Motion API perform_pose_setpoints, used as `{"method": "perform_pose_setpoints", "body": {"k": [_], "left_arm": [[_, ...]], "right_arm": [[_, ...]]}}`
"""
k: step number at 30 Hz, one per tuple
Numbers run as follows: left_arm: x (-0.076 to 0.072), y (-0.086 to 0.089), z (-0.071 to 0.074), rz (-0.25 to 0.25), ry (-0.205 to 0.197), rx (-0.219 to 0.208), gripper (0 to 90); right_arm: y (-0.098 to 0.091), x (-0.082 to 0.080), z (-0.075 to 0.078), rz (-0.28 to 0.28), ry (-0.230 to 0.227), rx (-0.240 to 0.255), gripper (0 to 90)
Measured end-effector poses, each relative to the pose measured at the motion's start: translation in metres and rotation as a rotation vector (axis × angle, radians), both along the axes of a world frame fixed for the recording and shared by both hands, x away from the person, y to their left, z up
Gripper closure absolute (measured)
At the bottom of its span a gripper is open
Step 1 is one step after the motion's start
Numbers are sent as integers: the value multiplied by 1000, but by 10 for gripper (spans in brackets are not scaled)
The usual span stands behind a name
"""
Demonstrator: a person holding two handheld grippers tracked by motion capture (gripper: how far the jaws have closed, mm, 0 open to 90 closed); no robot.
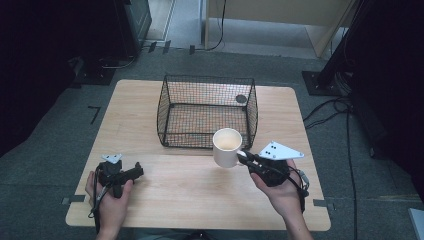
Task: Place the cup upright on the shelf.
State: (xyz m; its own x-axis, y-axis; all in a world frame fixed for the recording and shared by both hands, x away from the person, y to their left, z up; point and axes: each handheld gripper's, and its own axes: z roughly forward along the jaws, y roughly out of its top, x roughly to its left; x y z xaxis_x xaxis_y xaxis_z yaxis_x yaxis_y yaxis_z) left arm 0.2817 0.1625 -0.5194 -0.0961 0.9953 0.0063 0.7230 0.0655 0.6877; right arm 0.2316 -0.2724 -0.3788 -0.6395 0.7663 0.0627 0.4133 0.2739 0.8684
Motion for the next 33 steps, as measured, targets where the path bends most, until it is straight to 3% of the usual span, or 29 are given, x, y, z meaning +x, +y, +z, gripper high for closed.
{"method": "perform_pose_setpoints", "body": {"k": [22,33], "left_arm": [[0,0,0,0,1,-1,0],[0,0,0,1,-1,-1,0]], "right_arm": [[26,40,23,-3,-11,8,812],[42,70,32,-19,-17,2,812]]}}
